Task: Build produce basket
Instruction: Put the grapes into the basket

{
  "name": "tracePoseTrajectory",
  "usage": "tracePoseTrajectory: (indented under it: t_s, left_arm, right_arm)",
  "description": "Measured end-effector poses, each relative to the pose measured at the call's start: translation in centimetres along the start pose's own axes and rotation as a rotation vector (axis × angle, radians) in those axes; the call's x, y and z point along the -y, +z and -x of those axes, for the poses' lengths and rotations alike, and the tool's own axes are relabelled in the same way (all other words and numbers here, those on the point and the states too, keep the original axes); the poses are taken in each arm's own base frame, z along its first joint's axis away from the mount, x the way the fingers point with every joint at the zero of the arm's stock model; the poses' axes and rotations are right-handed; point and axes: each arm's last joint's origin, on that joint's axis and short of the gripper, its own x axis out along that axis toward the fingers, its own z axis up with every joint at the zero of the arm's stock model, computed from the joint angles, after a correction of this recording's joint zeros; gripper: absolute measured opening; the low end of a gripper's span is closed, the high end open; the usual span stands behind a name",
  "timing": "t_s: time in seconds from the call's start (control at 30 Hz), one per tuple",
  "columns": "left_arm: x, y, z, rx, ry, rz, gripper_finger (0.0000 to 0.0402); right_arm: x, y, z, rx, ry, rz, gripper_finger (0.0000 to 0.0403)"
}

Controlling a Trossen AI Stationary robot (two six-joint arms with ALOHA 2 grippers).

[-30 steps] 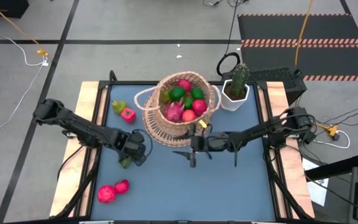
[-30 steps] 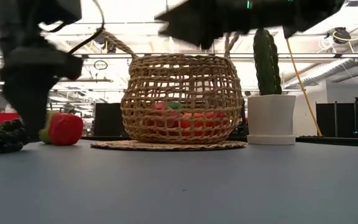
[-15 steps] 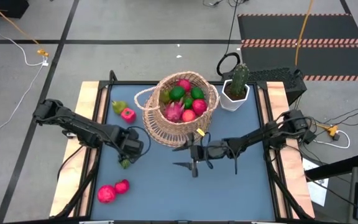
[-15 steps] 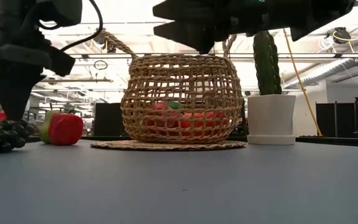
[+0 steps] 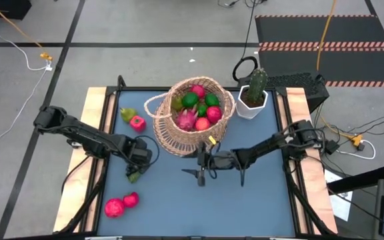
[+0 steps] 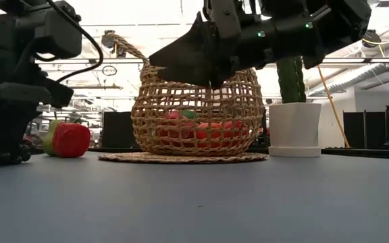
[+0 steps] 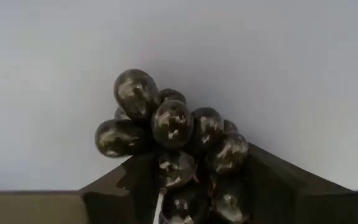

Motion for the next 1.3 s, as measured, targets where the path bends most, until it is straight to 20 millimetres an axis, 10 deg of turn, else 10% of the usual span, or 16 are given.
tracePoseTrajectory:
  t_s: [0.33, 0.9, 1.3]
  left_arm:
    - [0.6, 0.3, 0.3, 0.034, -0.017, -0.042, 0.0099]
    - [10.1, 1.6, 10.5, 0.665, -0.442, -0.599, 0.0092]
    - [13.0, 1.9, 11.0, 0.984, -0.437, -0.82, 0.0092]
  right_arm:
    - [-0.1, 0.1, 0.0, 0.002, 0.005, -0.038, 0.0249]
    - [-1.0, -0.8, 0.2, -0.039, 0.05, -0.124, 0.0274]
    - [-1.6, 1.1, -0.3, 0.063, 0.178, -0.167, 0.0355]
